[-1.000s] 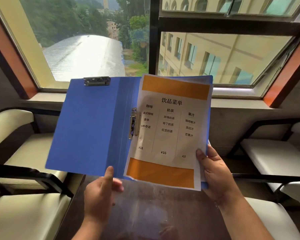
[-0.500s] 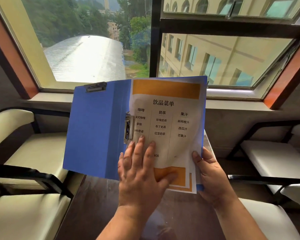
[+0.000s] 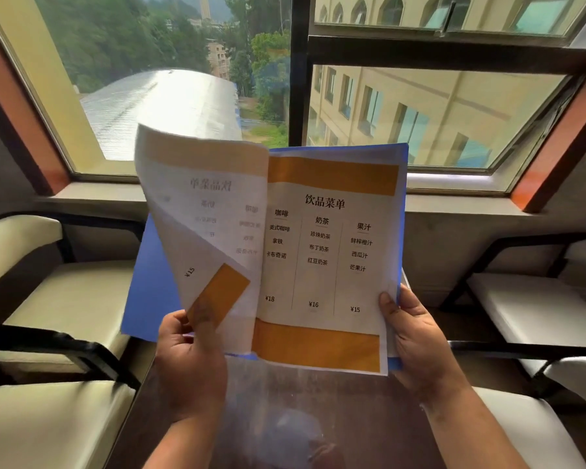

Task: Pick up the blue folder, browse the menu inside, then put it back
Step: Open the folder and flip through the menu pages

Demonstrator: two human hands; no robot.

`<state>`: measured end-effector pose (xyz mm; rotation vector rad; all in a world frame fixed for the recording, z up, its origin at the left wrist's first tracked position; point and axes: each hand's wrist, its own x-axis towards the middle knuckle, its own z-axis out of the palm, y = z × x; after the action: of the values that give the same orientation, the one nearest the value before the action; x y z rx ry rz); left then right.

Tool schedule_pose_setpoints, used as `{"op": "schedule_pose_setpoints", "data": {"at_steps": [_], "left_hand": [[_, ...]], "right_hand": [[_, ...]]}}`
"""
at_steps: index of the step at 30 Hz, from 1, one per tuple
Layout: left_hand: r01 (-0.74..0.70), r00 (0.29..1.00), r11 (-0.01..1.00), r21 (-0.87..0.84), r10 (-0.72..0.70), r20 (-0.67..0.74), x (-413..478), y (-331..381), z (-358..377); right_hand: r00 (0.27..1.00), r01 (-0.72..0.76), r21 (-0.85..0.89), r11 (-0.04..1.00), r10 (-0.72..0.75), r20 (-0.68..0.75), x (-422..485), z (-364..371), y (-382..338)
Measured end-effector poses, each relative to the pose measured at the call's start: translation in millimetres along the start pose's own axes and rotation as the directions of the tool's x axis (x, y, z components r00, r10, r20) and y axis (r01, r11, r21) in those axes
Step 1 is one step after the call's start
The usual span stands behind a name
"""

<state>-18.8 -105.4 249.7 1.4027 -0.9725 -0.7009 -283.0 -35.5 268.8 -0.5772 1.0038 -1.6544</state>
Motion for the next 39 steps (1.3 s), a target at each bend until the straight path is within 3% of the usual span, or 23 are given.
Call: {"op": "schedule_pose_setpoints", "data": {"at_steps": [4,7,10,12,14,15,17,18,19,20,24,27,31,36,39], "left_hand": [[0.157,0.983,0.987,-0.019,-0.158,-0.093,19,-13,-4],[0.316,0.922,0.929,-0.190,-0.348,-0.167,30,-24,-10],[0.290,0.900,0.937,-0.194,-0.336,-0.278,30,-27,-17],[0.138,0.949,0.988,-0.072,-0.152,-0.277,17,-31,-22],[-0.188,0.973,0.974,0.129,0.203,-0.114,-5,-32,-27],[-0.391,0.918,0.895,0.215,0.397,0.019,-16,-29,-26],[-0.733,0.678,0.656,0.181,0.682,0.274,-34,-17,-15],[-0.828,0.554,0.543,0.141,0.753,0.354,-42,-10,-7],[-0.871,0.482,0.473,0.135,0.766,0.425,-49,-2,5],[-0.885,0.457,0.436,0.165,0.740,0.493,-55,7,15],[-0.853,0.514,0.392,0.346,0.515,0.686,-66,21,36],[-0.840,0.531,0.418,0.347,0.494,0.689,-65,17,37],[-0.826,0.551,0.473,0.306,0.567,0.612,-64,12,36],[-0.835,0.549,0.457,0.307,0.740,0.388,-57,12,34],[-0.809,0.585,0.520,0.272,0.758,0.290,-45,5,28]], "right_hand": [[1.000,-0.020,0.017,1.000,0.019,0.019,0,0,0],[1.000,-0.014,0.031,0.999,0.013,0.021,2,1,0],[1.000,-0.003,0.051,0.999,0.002,0.016,4,2,-2],[1.000,0.002,0.043,0.999,-0.003,0.006,5,3,-3],[1.000,0.007,0.030,1.000,-0.006,-0.008,5,3,-3],[1.000,0.010,0.025,1.000,-0.009,-0.013,5,3,-4],[1.000,0.018,0.022,1.000,-0.018,-0.013,6,5,-2],[1.000,0.025,0.023,0.999,-0.025,-0.008,6,6,-1],[0.999,0.035,0.026,0.999,-0.035,0.001,6,8,0],[0.999,0.044,0.027,0.999,-0.045,0.015,5,10,1],[0.998,0.051,0.039,0.998,-0.052,0.039,1,11,0],[0.998,0.045,0.044,0.998,-0.047,0.033,-2,9,-2],[0.998,0.051,-0.003,0.999,-0.051,0.022,-3,10,0],[0.998,0.063,-0.030,0.998,-0.063,0.023,-2,11,1],[0.996,0.088,-0.031,0.996,-0.088,-0.002,0,8,-1]]}}
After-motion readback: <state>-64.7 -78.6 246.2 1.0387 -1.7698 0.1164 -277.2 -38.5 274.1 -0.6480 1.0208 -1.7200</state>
